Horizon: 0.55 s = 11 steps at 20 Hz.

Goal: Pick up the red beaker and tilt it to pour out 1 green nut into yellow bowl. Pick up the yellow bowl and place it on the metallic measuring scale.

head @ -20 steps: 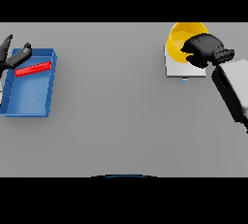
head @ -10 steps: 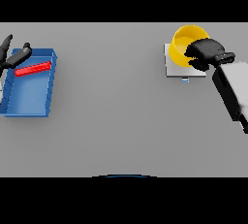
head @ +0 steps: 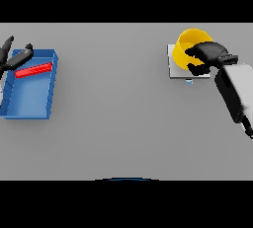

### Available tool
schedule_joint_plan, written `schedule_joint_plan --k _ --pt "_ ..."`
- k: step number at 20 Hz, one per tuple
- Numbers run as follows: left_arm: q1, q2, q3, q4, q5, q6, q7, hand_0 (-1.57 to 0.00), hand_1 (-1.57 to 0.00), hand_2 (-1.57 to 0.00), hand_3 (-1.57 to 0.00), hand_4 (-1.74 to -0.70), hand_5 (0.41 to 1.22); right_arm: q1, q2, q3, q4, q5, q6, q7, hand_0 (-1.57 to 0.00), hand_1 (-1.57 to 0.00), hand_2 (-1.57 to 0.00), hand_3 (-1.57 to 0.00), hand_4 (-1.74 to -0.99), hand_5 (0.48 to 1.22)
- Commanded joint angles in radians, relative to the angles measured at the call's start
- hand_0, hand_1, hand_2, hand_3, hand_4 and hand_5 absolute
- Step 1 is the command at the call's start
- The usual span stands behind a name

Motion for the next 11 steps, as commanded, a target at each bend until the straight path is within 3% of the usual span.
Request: schedule_joint_plan --k 1,5,11 --pt "-0.001 0.002 0.001 -0.002 0.000 -0.001 -0.004 0.00 0.00 0.00 0.00 -0.84 0.764 -0.002 -0.004 -0.002 0.006 -0.002 0.008 -0.003 -0.61 -0.56 -0.47 -0.39 -1.496 0.890" --pt "-0.014 0.003 -0.006 0.019 -0.012 -0.004 -0.013 0.00 0.00 0.00 0.00 -0.83 0.750 -0.009 -0.008 0.006 0.007 0.003 0.022 -0.014 -0.25 -0.24 -0.19 -0.16 -1.448 0.824" --pt "-0.004 0.003 -0.003 0.008 -0.009 0.000 -0.018 0.00 0.00 0.00 0.00 -0.83 0.760 -0.012 -0.008 0.019 0.019 0.014 0.047 0.002 -0.06 -0.06 -0.05 -0.04 -1.390 0.779"
